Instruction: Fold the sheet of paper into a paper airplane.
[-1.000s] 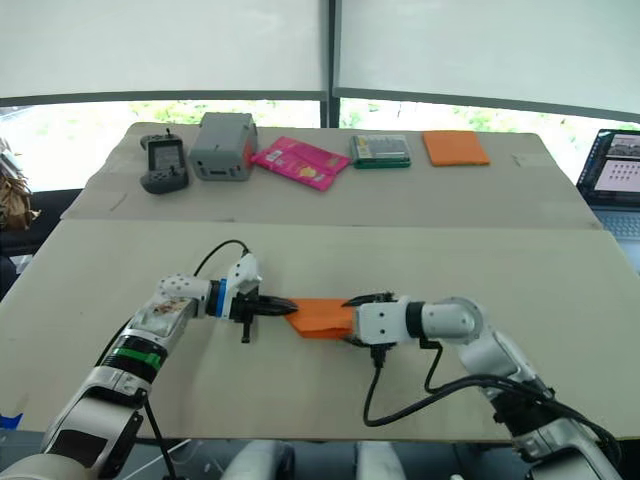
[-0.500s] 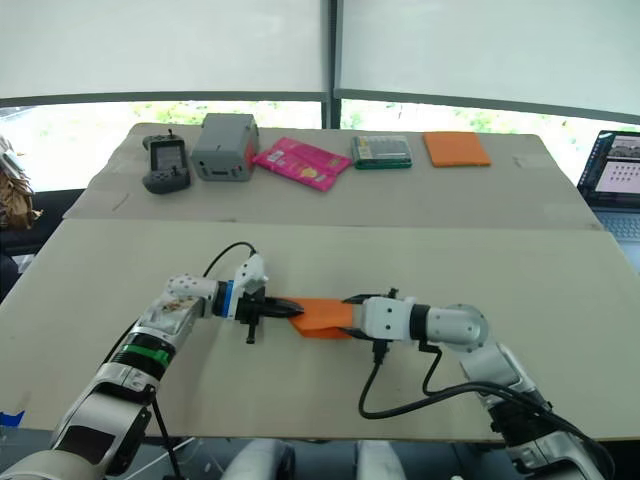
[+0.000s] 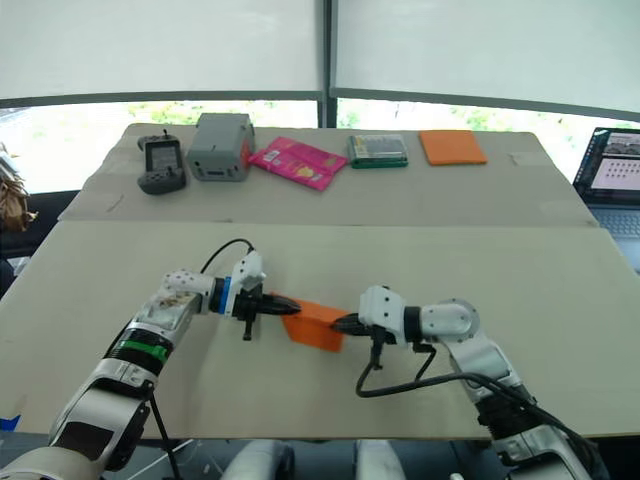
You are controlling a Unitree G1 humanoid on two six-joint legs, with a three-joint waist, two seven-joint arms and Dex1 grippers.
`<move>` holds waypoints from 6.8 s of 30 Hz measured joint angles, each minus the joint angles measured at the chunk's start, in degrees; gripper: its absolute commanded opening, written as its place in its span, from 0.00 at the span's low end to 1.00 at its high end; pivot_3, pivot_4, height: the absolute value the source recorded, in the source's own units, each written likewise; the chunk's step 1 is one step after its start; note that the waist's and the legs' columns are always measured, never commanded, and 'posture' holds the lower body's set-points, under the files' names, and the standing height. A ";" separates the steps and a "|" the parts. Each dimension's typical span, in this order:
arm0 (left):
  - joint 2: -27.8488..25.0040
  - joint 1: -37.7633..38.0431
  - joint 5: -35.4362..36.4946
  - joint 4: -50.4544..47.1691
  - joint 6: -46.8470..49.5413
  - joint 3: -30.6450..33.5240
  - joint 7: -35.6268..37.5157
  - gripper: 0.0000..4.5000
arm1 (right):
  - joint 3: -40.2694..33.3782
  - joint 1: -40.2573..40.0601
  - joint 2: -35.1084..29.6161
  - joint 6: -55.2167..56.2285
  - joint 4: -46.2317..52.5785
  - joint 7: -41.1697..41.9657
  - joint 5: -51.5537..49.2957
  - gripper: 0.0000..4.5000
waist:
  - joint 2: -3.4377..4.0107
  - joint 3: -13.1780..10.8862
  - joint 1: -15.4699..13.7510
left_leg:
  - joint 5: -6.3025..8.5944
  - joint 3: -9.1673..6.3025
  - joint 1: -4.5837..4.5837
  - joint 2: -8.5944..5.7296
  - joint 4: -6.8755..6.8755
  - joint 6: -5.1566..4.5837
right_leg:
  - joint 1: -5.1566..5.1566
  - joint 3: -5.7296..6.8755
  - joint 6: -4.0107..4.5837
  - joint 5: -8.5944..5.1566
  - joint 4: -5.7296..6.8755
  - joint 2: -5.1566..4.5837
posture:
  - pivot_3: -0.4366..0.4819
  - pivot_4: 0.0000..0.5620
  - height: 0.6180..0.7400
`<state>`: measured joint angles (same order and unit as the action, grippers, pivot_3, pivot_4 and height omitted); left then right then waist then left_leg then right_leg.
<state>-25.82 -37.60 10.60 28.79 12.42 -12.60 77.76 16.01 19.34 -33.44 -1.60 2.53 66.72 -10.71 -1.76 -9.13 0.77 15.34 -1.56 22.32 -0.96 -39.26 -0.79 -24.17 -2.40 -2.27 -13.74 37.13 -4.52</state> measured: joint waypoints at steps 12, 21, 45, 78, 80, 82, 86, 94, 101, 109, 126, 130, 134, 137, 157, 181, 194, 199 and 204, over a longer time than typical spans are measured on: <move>-2.52 4.62 0.21 -8.84 4.29 -1.69 1.83 0.00 | 1.24 1.62 -1.89 -5.19 -0.71 4.58 -1.30 0.01 | 0.00 0.00 -0.03 | 0.00 0.01 -0.01 0.01 0.00 0.00 | -0.02 0.00 0.00 0.00 0.00 0.00 | 0.48 0.27 1.00; -3.74 6.08 0.13 -10.18 3.94 -2.15 1.75 0.00 | 1.33 7.14 -1.19 -7.67 -7.08 7.28 -1.86 0.01 | 0.00 0.00 -0.04 | 0.00 0.01 -0.03 0.02 0.00 0.00 | -0.01 -0.01 0.00 0.00 0.00 0.00 | 0.48 0.27 1.00; -2.91 7.18 -0.11 -11.40 2.65 -2.20 -0.57 0.00 | 5.97 21.89 3.09 -37.42 -22.79 14.43 -3.27 0.01 | 0.03 0.02 0.03 | 0.00 0.02 -0.03 0.00 0.00 0.00 | -0.01 -0.01 0.01 0.00 0.04 -0.04 | 0.48 0.27 1.00; -3.23 13.50 4.67 -19.54 6.47 -1.08 -7.44 0.00 | 5.08 22.71 5.27 -37.59 -26.04 11.76 -1.28 0.01 | -0.03 0.20 0.17 | 0.01 0.00 -0.29 0.05 0.00 0.01 | 0.19 -0.01 0.03 0.03 0.06 -0.02 | 0.48 0.27 1.00; -2.82 13.33 3.88 -18.67 4.99 -1.61 -7.43 0.00 | 4.82 22.41 5.23 -37.49 -25.44 11.63 -1.28 0.01 | -0.03 0.21 0.16 | 0.01 0.00 -0.28 0.05 0.00 0.01 | 0.19 -0.01 0.03 0.03 0.06 -0.02 | 0.48 0.27 1.00; -2.03 13.11 3.36 -17.71 3.76 -1.92 -7.42 0.00 | 4.07 21.16 4.78 -36.49 -24.19 11.40 -1.31 0.01 | -0.03 0.21 0.10 | 0.01 0.00 -0.28 0.03 0.01 0.01 | 0.19 -0.01 0.03 0.03 0.04 -0.04 | 0.48 0.27 1.00; -1.58 12.79 3.17 -16.46 2.75 -1.88 -7.32 0.00 | 3.43 19.94 4.53 -34.99 -23.14 10.87 -1.31 0.01 | -0.02 0.21 -0.01 | 0.01 0.00 -0.28 0.01 0.00 0.01 | 0.20 -0.01 0.03 0.03 0.04 -0.07 | 0.48 0.27 1.00; -1.32 12.27 3.37 -15.55 2.72 -1.88 -6.70 0.00 | -0.24 16.45 2.23 -30.68 -18.60 5.61 -1.38 0.43 | -0.02 0.21 -0.18 | 0.01 -0.01 -0.20 -0.01 0.00 0.01 | 0.14 0.00 0.02 0.03 0.05 -0.09 | 0.48 0.27 1.00; -1.10 12.02 4.07 -15.34 4.24 -1.21 -6.77 0.00 | -8.79 7.77 -0.97 -29.91 -0.67 -3.75 -1.94 0.73 | -0.02 0.21 0.01 | 0.01 -0.01 -0.03 0.02 0.03 0.00 | -0.03 -0.01 0.02 0.03 0.02 -0.08 | 0.48 0.27 1.00; -1.43 11.64 4.15 -15.07 5.14 -1.07 -6.64 0.00 | -2.44 -4.38 6.17 -24.35 16.23 -18.50 4.91 0.21 | -0.02 0.21 0.00 | 0.01 0.01 -0.05 0.00 0.05 -0.01 | -0.01 -0.02 0.01 0.03 0.00 -0.05 | 0.48 0.27 1.00; -3.25 11.52 4.03 -15.22 5.61 -1.13 -4.71 0.00 | 3.65 -11.01 11.96 -26.18 16.15 -28.62 7.86 0.01 | -0.02 0.21 0.07 | 0.01 0.01 -0.18 0.07 0.06 -0.01 | 0.10 -0.02 0.01 0.02 -0.03 0.05 | 0.48 0.27 1.00; -3.13 11.38 3.97 -15.00 5.61 -1.31 -4.60 0.00 | 2.82 -13.18 10.12 -23.64 16.27 -29.46 7.80 0.01 | -0.02 0.21 -0.19 | 0.01 0.00 -0.21 0.03 0.06 -0.01 | 0.18 -0.01 0.01 0.02 -0.04 0.01 | 0.48 0.27 1.00; -2.89 11.19 3.94 -14.37 5.32 -1.43 -4.54 0.00 | -2.37 -19.32 8.50 -16.86 15.49 -30.63 7.10 0.01 | -0.03 0.22 -0.48 | 0.03 0.00 -0.35 0.01 0.06 -0.04 | 0.41 -0.01 -0.01 0.00 -0.14 -0.01 | 0.48 0.27 1.00; -2.85 11.16 3.77 -13.92 5.26 -1.56 -4.55 0.00 | -5.87 -23.75 7.19 -9.96 14.08 -30.50 6.18 0.01 | -0.02 0.21 -0.42 | 0.09 -0.02 -0.79 0.05 0.09 -0.13 | 0.90 0.02 -0.05 -0.02 -0.32 0.04 | 0.48 0.27 1.00; -1.88 11.08 3.32 -13.41 4.50 -1.54 -4.65 0.00 | 2.80 -10.46 9.99 -8.52 6.25 -28.33 9.51 0.01 | -0.02 0.21 -0.13 | 0.12 0.01 -0.99 0.01 0.29 -0.18 | 1.06 -0.05 -0.12 -0.08 -0.41 -0.01 | 0.48 0.27 1.00; -2.99 14.24 3.52 -16.77 5.05 -0.80 -6.17 0.00 | -6.55 -17.94 2.99 4.46 2.81 -30.25 9.11 0.01 | -0.03 0.23 -1.11 | 0.22 -0.08 -1.43 0.03 0.31 -0.35 | 1.90 0.02 -0.18 -0.10 -0.98 -0.14 | 0.48 0.27 1.00; -5.77 16.70 10.00 -21.02 11.12 5.05 -6.56 0.00 | -13.71 -8.52 1.72 -35.85 14.03 -25.18 -15.13 0.60 | 0.02 0.19 -0.40 | 0.22 -0.11 -0.42 0.15 0.31 -0.35 | 0.78 0.02 -0.16 -0.07 -0.79 -0.11 | 0.48 0.27 1.00; -10.70 17.47 15.71 -30.22 19.24 12.17 -9.69 0.00 | -14.32 -5.68 -0.81 -41.98 14.27 -22.54 -18.90 0.98 | 0.00 0.18 -0.09 | 0.21 -0.06 0.04 -0.02 0.26 -0.34 | 0.08 -0.04 -0.18 -0.07 -0.37 -0.31 | 0.48 0.27 1.00; -13.33 19.92 17.78 -34.27 23.81 14.41 -12.13 0.35 | -14.69 -4.09 0.25 -44.99 12.32 -21.69 -21.62 1.00 | 0.01 0.17 0.03 | 0.21 -0.03 0.01 -0.04 0.27 -0.34 | 0.08 -0.04 -0.18 -0.07 -0.35 -0.30 | 0.48 0.27 1.00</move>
<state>-39.15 -17.68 28.38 -5.48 36.23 1.81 65.63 1.32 15.25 -33.19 -46.59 14.85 45.04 -32.33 -1.75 -8.96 0.80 15.55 -1.59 22.33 -1.01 -38.99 -1.13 -24.09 -2.44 -2.45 -13.81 36.78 -4.83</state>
